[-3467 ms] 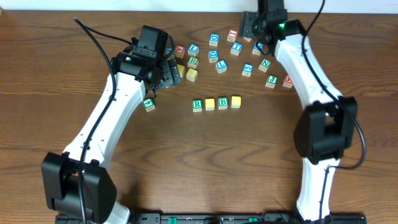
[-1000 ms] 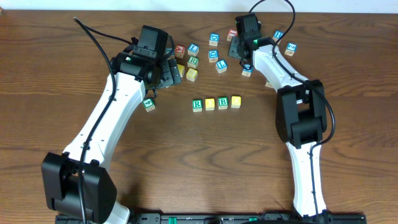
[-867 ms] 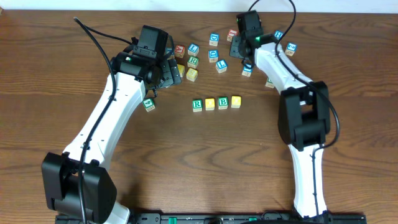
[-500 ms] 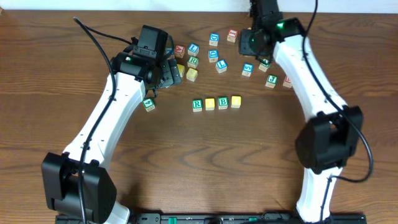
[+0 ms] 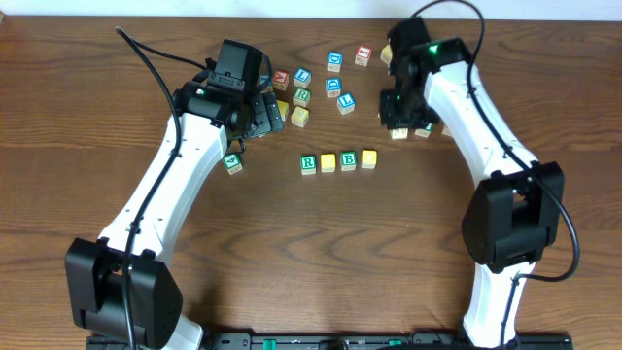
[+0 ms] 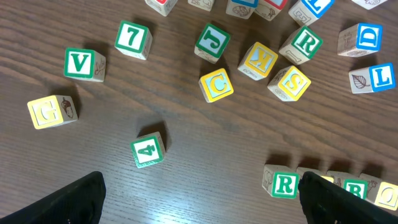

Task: Spell out ROBOT
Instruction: 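Place the blue T block right of the second yellow O block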

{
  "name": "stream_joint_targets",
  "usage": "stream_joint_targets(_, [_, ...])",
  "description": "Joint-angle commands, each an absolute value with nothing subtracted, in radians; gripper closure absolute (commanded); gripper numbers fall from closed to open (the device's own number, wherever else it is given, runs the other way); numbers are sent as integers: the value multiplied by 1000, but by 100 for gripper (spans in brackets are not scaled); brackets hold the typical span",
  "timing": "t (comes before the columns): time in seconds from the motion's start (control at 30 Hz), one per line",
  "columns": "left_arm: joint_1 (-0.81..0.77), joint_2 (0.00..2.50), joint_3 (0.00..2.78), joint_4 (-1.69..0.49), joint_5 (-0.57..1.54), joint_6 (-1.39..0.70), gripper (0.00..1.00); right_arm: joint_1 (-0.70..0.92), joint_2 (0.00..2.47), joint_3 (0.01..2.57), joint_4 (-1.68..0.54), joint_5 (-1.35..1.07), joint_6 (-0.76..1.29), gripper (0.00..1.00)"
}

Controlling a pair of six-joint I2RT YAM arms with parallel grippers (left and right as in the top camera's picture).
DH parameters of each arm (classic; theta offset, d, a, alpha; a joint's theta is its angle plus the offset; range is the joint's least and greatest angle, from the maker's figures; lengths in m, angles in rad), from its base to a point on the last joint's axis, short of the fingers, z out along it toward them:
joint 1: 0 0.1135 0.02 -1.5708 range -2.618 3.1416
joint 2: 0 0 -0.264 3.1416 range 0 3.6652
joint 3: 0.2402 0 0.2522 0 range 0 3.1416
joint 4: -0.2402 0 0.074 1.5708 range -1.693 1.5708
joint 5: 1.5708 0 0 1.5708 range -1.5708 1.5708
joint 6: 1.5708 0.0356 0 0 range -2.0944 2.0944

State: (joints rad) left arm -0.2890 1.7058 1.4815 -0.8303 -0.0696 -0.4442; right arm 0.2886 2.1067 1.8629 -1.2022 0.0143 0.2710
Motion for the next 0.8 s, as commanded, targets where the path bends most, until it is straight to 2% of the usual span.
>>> stream_joint_targets(0.0, [-284, 1685, 1494, -833, -76, -439, 2, 308, 2126, 1785, -1176, 8, 254, 72])
stream_joint_targets(0.43, [-284, 1685, 1494, -833, -76, -439, 2, 318, 2126, 1591, -947, 13, 253, 68])
stream_joint_targets(0.77, [-284, 1685, 1494, -833, -76, -439, 2, 313, 2107, 1602, -929, 20, 253, 69])
